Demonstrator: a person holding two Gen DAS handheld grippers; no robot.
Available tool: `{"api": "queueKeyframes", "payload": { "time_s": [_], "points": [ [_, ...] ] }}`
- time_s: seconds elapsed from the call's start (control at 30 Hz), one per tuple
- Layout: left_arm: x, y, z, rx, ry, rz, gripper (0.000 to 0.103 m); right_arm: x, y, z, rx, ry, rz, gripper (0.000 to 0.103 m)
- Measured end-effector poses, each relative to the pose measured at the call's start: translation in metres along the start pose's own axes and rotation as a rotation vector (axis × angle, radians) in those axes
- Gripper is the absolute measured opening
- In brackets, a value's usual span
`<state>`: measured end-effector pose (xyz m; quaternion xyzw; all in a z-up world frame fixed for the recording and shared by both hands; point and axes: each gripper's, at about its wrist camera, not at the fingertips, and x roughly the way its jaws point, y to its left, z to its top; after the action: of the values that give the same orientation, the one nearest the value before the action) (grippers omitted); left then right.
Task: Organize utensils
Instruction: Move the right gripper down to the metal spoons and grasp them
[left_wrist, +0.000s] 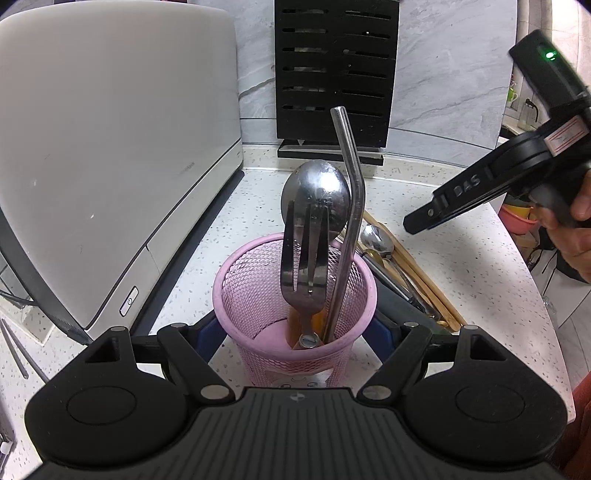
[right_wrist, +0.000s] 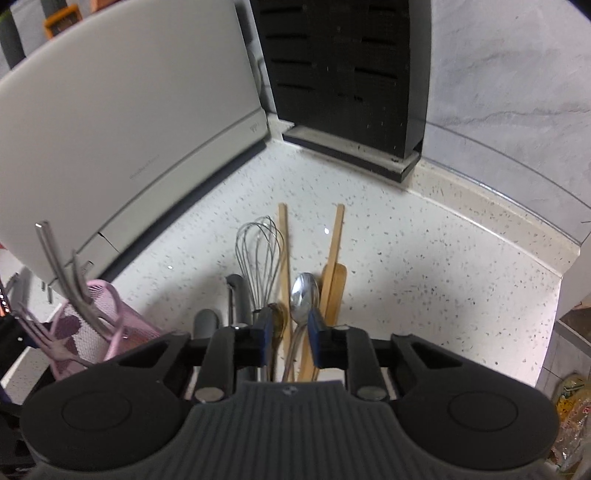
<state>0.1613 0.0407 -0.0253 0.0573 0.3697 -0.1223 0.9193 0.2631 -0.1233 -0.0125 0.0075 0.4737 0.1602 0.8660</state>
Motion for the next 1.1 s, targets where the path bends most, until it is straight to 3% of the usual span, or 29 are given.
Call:
{"api": "queueKeyframes", "payload": {
  "time_s": [0.3, 0.77, 1.1],
  "points": [
    [0.004, 0.001, 0.004, 0.005, 0.007, -0.001, 0.091, 0.036, -0.003, 0.014, -0.018, 0.057, -0.043, 0.015],
    [0.003, 0.001, 0.003, 0.001, 0.008, 0.0, 0.091, 0.069, -0.004, 0.03, -0.135, 0.039, -0.042, 0.015],
    [0.004, 0.0, 0.003, 0.0, 0.008, 0.0, 0.091, 0.066, -0.01, 0.027, -0.11, 0.025, -0.007, 0.0]
  ]
}}
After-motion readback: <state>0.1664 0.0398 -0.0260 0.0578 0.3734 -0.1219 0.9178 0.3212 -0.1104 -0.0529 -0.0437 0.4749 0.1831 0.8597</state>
